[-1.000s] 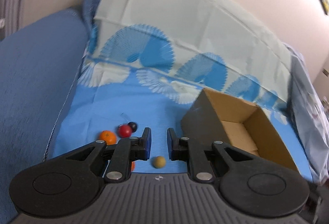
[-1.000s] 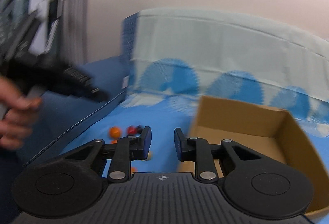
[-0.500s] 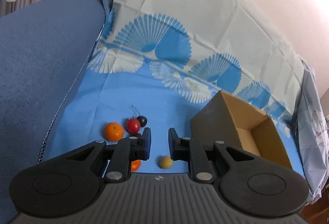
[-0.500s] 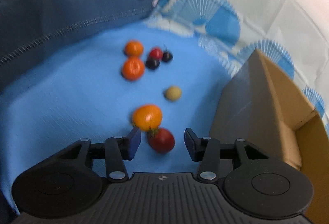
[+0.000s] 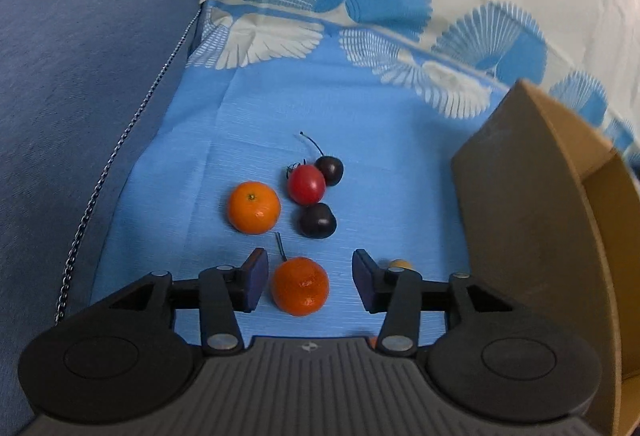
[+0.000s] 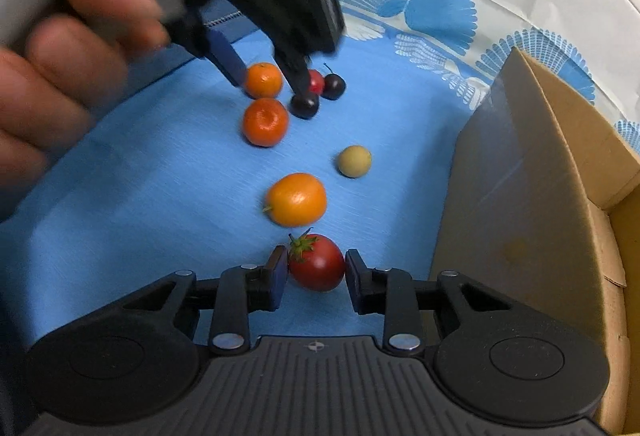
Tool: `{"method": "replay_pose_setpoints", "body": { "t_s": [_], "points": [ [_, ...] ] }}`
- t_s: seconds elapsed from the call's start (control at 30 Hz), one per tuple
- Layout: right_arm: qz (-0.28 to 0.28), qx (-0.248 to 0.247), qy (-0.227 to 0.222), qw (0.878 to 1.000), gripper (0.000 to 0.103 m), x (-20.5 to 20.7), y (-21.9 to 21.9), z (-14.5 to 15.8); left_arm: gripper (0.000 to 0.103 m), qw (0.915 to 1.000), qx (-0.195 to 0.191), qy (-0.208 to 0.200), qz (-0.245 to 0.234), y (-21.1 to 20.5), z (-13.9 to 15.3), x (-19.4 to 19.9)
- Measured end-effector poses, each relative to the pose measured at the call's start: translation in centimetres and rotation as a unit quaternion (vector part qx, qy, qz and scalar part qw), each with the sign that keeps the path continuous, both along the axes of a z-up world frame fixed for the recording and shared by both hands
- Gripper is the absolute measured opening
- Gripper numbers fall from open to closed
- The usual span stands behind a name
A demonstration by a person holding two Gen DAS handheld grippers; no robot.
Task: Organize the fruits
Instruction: 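Close the right tool on the red tomato while the left tool grasps the stemmed mandarin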
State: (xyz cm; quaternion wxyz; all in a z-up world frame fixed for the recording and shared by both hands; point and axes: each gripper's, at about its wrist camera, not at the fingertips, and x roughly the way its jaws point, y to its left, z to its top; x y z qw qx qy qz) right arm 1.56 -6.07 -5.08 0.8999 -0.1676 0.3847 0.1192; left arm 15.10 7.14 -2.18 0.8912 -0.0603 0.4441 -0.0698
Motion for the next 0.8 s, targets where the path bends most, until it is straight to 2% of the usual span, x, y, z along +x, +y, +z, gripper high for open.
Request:
{"method": "replay_pose_setpoints", "body": {
  "t_s": [0.17, 0.33, 0.4, 0.47, 0.8],
  "points": [
    [-0.008, 0.035, 0.057, 0.998, 0.032, 0.4, -0.7, -0.1, 0.054, 0.9984, 0.047, 0.029, -0.010, -1.2, -1.7, 0.8],
    [-0.013, 0.039, 0.063, 0.997, 0.033, 0.8, -0.4, -0.4, 0.053, 0.9975, 0.058, 0.039, -0.015, -1.7, -2.5, 1.3],
    [-0.017, 0.040, 0.065, 0.997, 0.033, 0.9, -0.3, -0.5, 0.050, 0.9969, 0.062, 0.042, -0.021, -2.1, -2.8, 1.3],
    [-0.020, 0.041, 0.071, 0.996, 0.033, 1.0, -0.4, -0.6, 0.041, 0.9959, 0.077, 0.040, -0.028, -2.4, -3.0, 1.2],
    [-0.022, 0.057, 0.069, 0.996, 0.032, 0.9, -0.9, -0.3, 0.040, 0.9985, 0.044, 0.033, -0.010, -1.3, -1.9, 0.4]
  ]
}}
